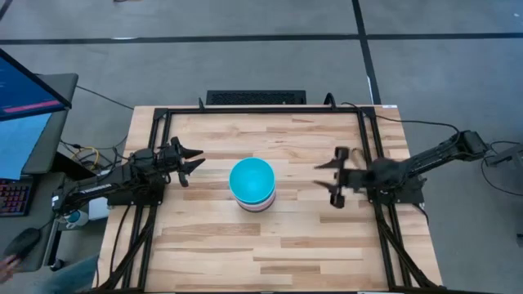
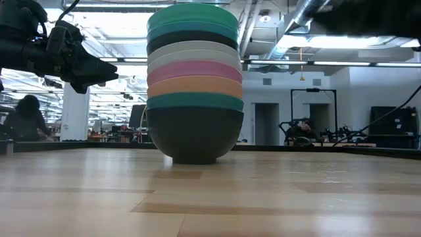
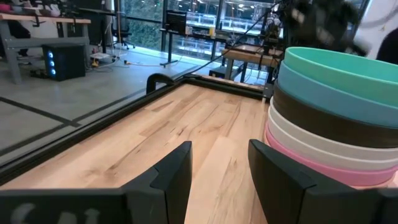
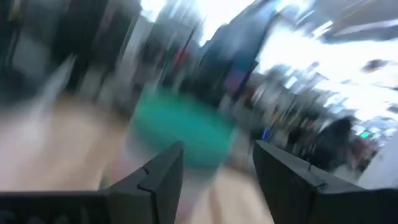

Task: Nest bowls inside each other
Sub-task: Return to Home Position

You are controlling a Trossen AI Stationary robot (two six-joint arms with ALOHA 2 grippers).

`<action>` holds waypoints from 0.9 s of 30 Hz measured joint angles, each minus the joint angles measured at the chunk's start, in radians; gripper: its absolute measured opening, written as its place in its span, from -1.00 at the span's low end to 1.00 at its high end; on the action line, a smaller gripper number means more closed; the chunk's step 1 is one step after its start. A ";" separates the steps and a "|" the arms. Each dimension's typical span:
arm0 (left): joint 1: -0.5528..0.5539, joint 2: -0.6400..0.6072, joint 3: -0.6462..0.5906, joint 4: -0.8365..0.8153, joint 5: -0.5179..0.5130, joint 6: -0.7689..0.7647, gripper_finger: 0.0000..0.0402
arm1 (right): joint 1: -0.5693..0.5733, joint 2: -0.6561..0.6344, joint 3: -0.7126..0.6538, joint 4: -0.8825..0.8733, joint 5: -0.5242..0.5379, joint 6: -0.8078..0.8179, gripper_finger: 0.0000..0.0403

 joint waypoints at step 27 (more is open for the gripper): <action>0.000 0.002 0.000 0.003 -0.001 0.000 -0.26 | -0.284 -0.787 -0.158 -0.343 -0.186 0.669 0.07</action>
